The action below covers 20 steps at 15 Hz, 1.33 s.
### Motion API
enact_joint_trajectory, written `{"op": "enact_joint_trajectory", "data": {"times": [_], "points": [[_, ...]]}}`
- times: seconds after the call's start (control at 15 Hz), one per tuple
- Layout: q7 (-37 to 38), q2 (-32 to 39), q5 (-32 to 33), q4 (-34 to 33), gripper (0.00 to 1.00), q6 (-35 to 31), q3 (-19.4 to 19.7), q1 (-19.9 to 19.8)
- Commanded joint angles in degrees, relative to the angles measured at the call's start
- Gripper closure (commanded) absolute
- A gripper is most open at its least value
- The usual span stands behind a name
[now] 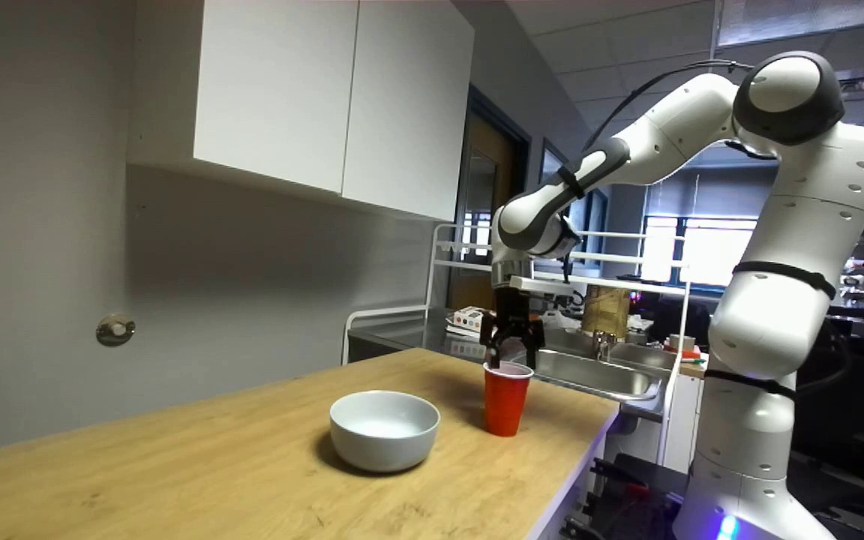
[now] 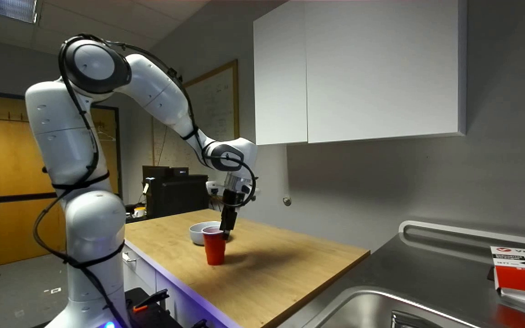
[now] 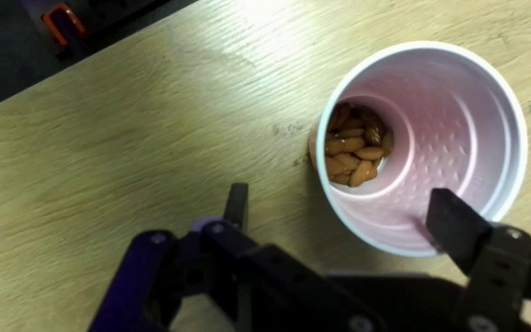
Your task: Pour the contents of the cup into the bowl
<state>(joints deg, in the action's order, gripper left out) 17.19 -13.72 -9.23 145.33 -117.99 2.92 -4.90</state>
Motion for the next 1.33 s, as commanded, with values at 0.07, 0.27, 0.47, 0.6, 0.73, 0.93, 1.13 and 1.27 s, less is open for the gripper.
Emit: {"op": "enact_joint_trajectory", "data": {"times": [0.07,0.27,0.47,0.6,0.73,0.93,1.13,1.27], "points": [[-0.47,3.27,-2.47,0.85,0.0,-1.91,1.25,-0.76],[0.33,4.55,-2.86,0.77,0.33,-2.65,1.71,-1.12],[0.85,4.61,-2.34,0.36,0.58,-2.6,1.71,-1.34],[1.35,4.47,-1.85,0.04,0.71,-2.34,1.54,-1.39],[2.15,4.02,-1.24,-0.39,0.86,-1.98,1.35,-1.39],[3.3,3.43,-0.37,-1.33,0.98,-1.39,1.28,-1.55],[6.77,2.18,2.17,-2.87,0.97,0.05,0.49,-1.49],[9.83,0.28,5.0,-4.31,0.95,1.16,-0.77,-1.12]]}}
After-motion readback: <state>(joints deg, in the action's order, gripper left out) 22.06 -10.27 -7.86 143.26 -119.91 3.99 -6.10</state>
